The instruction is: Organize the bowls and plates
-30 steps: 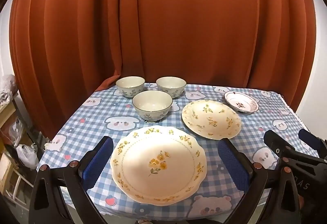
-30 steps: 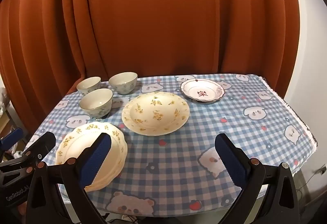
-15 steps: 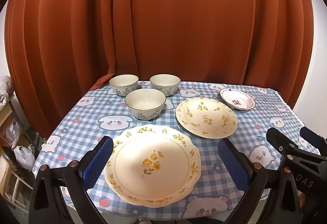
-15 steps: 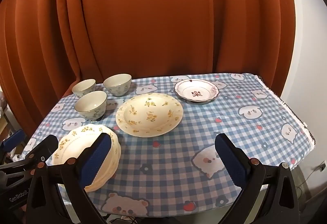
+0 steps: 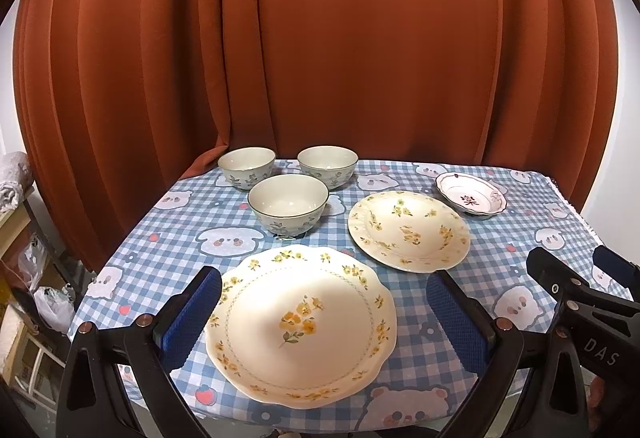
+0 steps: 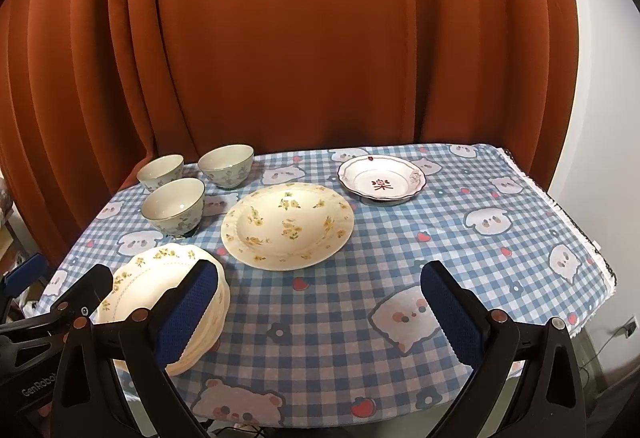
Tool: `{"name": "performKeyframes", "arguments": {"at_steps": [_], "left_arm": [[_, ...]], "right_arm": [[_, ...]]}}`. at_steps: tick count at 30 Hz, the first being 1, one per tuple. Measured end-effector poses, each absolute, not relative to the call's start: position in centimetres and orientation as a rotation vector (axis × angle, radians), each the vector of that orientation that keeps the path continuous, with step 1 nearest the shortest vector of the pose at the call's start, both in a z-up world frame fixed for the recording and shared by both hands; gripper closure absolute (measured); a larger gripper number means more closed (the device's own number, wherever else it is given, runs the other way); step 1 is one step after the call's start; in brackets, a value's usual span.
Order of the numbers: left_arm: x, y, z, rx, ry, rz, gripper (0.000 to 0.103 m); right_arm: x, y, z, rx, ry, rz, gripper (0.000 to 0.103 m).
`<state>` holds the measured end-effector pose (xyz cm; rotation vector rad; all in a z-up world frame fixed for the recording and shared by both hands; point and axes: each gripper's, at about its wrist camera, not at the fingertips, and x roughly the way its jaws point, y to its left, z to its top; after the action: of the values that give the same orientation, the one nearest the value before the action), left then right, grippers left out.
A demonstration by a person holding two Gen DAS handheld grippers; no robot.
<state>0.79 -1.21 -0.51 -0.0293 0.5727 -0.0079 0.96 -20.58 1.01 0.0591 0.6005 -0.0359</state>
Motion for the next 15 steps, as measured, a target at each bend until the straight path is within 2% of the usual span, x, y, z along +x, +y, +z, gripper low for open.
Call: {"name": "performKeyframes", "arguments": {"at_steps": [15], "left_arm": [[0.90, -1.59, -0.28, -0.022, 0.577, -0.005, 0.000]], "right_arm": [[0.97, -20.77, 1.10, 0.059, 0.600, -0.035, 0.000]]}}
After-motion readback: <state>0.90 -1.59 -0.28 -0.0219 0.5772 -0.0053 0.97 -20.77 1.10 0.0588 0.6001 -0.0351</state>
